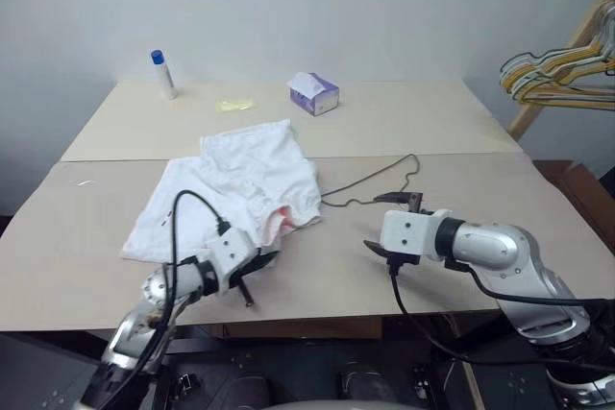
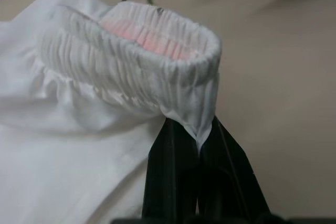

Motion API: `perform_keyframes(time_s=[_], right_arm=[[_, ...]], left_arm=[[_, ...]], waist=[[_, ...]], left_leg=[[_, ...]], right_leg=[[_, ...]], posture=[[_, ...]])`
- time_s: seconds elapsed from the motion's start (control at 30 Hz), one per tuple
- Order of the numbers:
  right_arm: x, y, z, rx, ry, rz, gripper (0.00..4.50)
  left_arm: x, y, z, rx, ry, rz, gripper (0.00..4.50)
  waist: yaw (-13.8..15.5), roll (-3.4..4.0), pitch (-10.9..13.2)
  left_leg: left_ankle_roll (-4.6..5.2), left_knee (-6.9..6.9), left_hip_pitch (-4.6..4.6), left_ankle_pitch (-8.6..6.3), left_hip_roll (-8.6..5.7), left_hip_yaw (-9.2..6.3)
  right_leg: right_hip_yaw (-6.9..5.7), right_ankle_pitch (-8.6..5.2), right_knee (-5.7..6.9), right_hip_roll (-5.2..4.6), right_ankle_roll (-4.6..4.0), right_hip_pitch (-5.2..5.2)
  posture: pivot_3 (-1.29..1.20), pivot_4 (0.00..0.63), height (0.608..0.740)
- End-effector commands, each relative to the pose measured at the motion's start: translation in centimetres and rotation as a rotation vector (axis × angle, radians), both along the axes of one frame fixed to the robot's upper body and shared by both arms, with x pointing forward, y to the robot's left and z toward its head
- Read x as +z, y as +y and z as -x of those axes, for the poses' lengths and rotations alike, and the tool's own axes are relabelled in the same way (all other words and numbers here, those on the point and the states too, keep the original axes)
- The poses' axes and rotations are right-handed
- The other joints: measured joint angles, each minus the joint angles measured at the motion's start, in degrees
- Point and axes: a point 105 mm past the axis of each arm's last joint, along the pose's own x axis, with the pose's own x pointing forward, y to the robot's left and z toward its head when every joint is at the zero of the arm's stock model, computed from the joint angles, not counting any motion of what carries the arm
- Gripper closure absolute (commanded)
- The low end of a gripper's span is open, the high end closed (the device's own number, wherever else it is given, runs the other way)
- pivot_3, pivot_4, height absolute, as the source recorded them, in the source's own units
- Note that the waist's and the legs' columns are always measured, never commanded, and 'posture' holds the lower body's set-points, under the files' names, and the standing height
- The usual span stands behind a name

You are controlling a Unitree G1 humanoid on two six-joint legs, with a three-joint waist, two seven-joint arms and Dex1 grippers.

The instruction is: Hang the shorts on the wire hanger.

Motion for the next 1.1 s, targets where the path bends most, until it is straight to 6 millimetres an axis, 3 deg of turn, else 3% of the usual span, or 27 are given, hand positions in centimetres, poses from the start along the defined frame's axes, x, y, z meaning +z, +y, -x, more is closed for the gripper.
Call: perform_keyframes(time_s=[0.03,0.13,0.23,0.33,0.57,0.63,0.97,1.1], right_arm=[[1.5,-0.6,-0.7,-0.038,-0.067,-0.004,0.0],[1.7,-1.2,-0.9,-0.068,-0.076,-0.002,0.0],[1.7,-2.0,-1.1,-0.101,-0.081,0.016,0.0],[1.6,-2.4,-1.0,-0.105,-0.084,0.04,0.0],[1.7,0.0,0.7,0.072,-0.115,0.112,0.0],[1.6,1.0,1.0,0.137,-0.147,0.153,0.0],[1.1,6.5,2.7,0.575,-0.346,0.39,0.0],[0.0,8.1,2.2,0.689,-0.4,0.477,0.0]], left_arm=[[0.1,-2.5,-1.0,-0.069,-0.05,-0.043,4.49],[0.1,-3.7,-1.7,-0.094,-0.061,-0.047,4.49],[0.5,-5.0,-1.6,-0.151,-0.046,-0.008,3.91],[0.9,-5.3,-0.7,-0.22,-0.04,-0.013,2.92],[1.7,-0.5,1.4,-0.221,0.005,-0.169,0.56],[2.3,0.9,1.9,-0.207,0.018,-0.196,0.04],[6.1,7.0,2.9,-0.098,0.032,-0.139,0.04],[6.1,9.7,3.4,-0.07,0.106,-0.155,0.04]], waist=[[-0.18,-0.03,-0.03],[-1.0,-0.03,-0.04],[-1.79,-0.03,-0.04],[-2.27,-0.03,-0.04],[-4.25,0.01,-0.03],[-4.52,0.0,-0.02],[-4.5,0.04,0.01],[-4.66,0.03,0.02]], left_leg=[[0.0,0.0,0.0,0.0,0.0,-0.01],[0.0,-0.01,-0.04,0.0,-0.01,-0.01],[0.0,-0.01,-0.04,0.0,-0.01,-0.03],[0.0,-0.01,-0.03,0.0,-0.01,-0.03],[0.0,-0.06,-0.01,0.0,0.02,-0.05],[0.01,-0.05,-0.01,0.0,0.03,-0.07],[0.0,-0.04,-0.01,0.0,0.09,-0.05],[0.0,-0.04,0.0,0.0,0.09,-0.05]], right_leg=[[0.0,0.0,0.0,0.0,0.0,0.01],[0.04,0.0,-0.02,0.01,0.0,-0.04],[0.04,0.0,-0.03,0.0,0.01,-0.02],[0.06,0.0,-0.02,0.01,0.02,-0.02],[0.09,-0.03,0.02,0.02,0.06,-0.07],[0.07,-0.27,0.02,0.01,0.46,-0.05],[0.03,-0.28,0.02,0.0,0.46,-0.1],[0.01,-0.19,0.03,0.0,0.31,-0.09]], posture=[[-0.06,0.0,0.74],[-0.07,0.0,0.74],[-0.08,0.0,0.74],[-0.09,0.0,0.74],[-0.07,0.0,0.74],[-0.07,0.0,0.74],[-0.05,0.0,0.74],[-0.05,0.0,0.74]])
